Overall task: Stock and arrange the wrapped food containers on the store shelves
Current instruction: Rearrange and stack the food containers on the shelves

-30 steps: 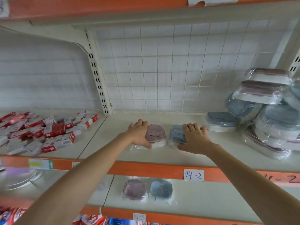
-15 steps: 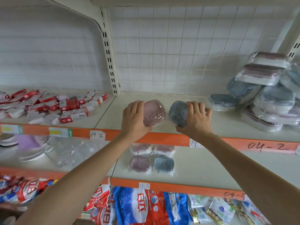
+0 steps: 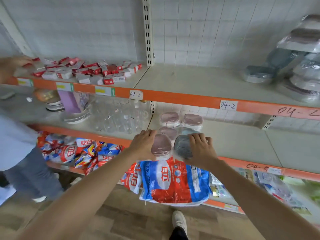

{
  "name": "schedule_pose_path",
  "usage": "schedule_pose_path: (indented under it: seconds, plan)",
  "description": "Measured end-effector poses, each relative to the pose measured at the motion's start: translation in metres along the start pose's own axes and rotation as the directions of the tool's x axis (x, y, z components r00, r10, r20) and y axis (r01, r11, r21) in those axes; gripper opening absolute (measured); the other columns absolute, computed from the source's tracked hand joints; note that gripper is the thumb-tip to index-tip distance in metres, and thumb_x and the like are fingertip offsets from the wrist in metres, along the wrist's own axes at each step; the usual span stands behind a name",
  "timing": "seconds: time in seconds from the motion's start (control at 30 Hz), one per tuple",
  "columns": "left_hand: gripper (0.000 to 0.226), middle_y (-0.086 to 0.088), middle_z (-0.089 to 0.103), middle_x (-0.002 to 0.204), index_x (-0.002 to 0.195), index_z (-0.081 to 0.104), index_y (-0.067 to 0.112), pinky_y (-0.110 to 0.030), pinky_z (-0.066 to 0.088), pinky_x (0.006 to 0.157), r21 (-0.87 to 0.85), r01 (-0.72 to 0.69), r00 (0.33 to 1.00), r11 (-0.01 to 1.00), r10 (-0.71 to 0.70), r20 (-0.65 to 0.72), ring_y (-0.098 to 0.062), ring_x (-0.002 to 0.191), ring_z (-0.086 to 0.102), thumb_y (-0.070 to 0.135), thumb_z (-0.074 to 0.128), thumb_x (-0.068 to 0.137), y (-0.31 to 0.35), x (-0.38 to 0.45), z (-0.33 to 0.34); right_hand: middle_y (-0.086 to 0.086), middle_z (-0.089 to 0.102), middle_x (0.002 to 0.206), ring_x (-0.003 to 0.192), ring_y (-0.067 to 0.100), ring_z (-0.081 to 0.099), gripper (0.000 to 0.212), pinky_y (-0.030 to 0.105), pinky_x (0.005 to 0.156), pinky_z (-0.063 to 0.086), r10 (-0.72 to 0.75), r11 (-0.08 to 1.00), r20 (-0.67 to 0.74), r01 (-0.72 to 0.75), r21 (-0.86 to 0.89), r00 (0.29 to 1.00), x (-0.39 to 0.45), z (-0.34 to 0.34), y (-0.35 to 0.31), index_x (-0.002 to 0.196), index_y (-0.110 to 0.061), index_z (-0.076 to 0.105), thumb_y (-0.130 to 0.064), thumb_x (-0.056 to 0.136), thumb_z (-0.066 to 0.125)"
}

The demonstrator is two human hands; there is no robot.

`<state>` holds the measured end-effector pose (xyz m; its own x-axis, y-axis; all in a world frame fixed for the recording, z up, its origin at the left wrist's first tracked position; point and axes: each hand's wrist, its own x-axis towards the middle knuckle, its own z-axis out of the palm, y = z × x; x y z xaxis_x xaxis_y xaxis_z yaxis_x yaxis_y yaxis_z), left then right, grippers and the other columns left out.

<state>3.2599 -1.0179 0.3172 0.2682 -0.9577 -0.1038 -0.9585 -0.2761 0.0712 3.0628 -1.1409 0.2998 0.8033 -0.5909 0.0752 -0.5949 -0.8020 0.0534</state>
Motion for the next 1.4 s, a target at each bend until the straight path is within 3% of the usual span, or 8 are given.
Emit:
schedule_pose_path:
  seconds: [0.2, 0.53, 0.73, 0.9, 1.0, 1.13, 1.23, 1.4]
  plan:
    - [0.091, -0.008, 0.040, 0.136, 0.141, 0.026, 0.011, -0.036, 0.035, 0.102, 0.103, -0.056, 0.992, 0.993, 0.043, 0.121, -0.027, 0.123, 0.038, 0.036, 0.075, 0.069, -0.004, 0.035, 0.036, 0.003, 0.036, 0.133, 0.120, 0.023, 0.035, 0.082, 0.036, 0.096, 0.029, -0.015, 0.999, 0.099, 0.012, 0.030, 0.995, 0.013, 0.056, 0.008, 0.134, -0.013, 0.031, -0.060, 0.073, 0.060]
    - [0.081, -0.003, 0.033, 0.144, 0.143, 0.030, 0.023, -0.034, 0.022, 0.111, 0.015, -0.036, 0.996, 0.999, 0.037, -0.083, -0.022, 0.135, 0.027, 0.035, 0.069, 0.073, -0.021, 0.198, 0.133, 0.004, 0.033, 0.137, 0.125, 0.022, 0.033, 0.085, 0.035, 0.105, 0.025, 0.129, 0.982, 0.009, -0.129, 0.140, 0.992, 0.140, 0.167, 0.093, 0.139, -0.015, 0.029, -0.056, 0.074, 0.064]
    - [0.084, -0.005, 0.013, 0.156, 0.149, 0.020, 0.023, -0.045, 0.012, 0.117, 0.021, -0.031, 0.994, 0.999, 0.034, -0.104, -0.024, 0.144, 0.010, 0.046, 0.065, 0.083, -0.030, 0.258, 0.168, 0.004, 0.023, 0.153, 0.143, 0.018, 0.015, 0.075, 0.039, 0.116, 0.000, 0.116, 0.983, -0.014, -0.113, 0.142, 0.993, 0.186, 0.214, 0.118, 0.142, -0.013, 0.028, -0.053, 0.085, 0.056]
    - [0.078, -0.004, 0.019, 0.151, 0.151, 0.014, 0.017, -0.035, 0.017, 0.116, 0.096, 0.017, 0.991, 0.995, -0.004, -0.136, -0.024, 0.139, 0.017, 0.036, 0.058, 0.091, -0.025, 0.261, 0.181, 0.005, 0.035, 0.140, 0.130, 0.023, 0.029, 0.063, 0.033, 0.109, 0.017, 0.168, 0.984, -0.148, -0.156, 0.089, 0.975, 0.179, 0.236, 0.113, 0.142, -0.018, 0.031, -0.049, 0.091, 0.047]
    - [0.074, -0.004, 0.009, 0.157, 0.151, 0.006, 0.009, -0.033, 0.030, 0.112, 0.034, 0.065, 0.991, 0.997, -0.061, -0.117, -0.023, 0.144, 0.009, 0.020, 0.053, 0.095, -0.016, 0.259, 0.182, 0.005, 0.029, 0.147, 0.137, 0.023, 0.023, 0.068, 0.032, 0.115, 0.010, 0.163, 0.985, -0.099, -0.155, 0.081, 0.982, 0.181, 0.237, 0.114, 0.147, -0.012, 0.022, -0.051, 0.094, 0.041]
    - [0.078, -0.009, -0.008, 0.159, 0.150, -0.005, 0.004, -0.035, 0.014, 0.119, 0.053, 0.075, 0.993, 0.996, -0.080, 0.091, -0.026, 0.146, -0.002, 0.026, 0.048, 0.097, -0.010, 0.252, 0.159, 0.006, 0.005, 0.158, 0.146, 0.020, 0.002, 0.082, 0.035, 0.118, -0.002, 0.119, 0.990, 0.110, -0.126, 0.056, 0.987, 0.179, 0.219, 0.115, 0.150, -0.008, 0.005, -0.058, 0.093, 0.036]
    - [0.075, -0.011, 0.009, 0.157, 0.150, 0.004, 0.003, -0.035, 0.022, 0.116, 0.081, 0.026, 0.994, 0.996, -0.034, 0.108, -0.027, 0.143, 0.016, 0.026, 0.051, 0.095, 0.002, 0.233, 0.137, 0.005, 0.003, 0.158, 0.146, 0.020, 0.001, 0.082, 0.039, 0.117, -0.001, 0.115, 0.990, 0.179, -0.127, 0.055, 0.977, 0.159, 0.193, 0.106, 0.150, -0.008, 0.002, -0.054, 0.094, 0.039]
    - [0.036, -0.006, 0.053, 0.126, 0.127, 0.046, 0.009, -0.037, 0.048, 0.084, 0.050, -0.055, 0.993, 0.997, 0.049, 0.104, -0.025, 0.111, 0.055, 0.020, 0.049, 0.093, 0.025, 0.173, 0.098, 0.003, 0.035, 0.141, 0.133, 0.021, 0.031, 0.060, 0.037, 0.105, 0.029, 0.094, 0.990, 0.141, -0.107, 0.091, 0.986, 0.114, 0.142, 0.077, 0.141, -0.012, 0.028, -0.044, 0.094, 0.046]
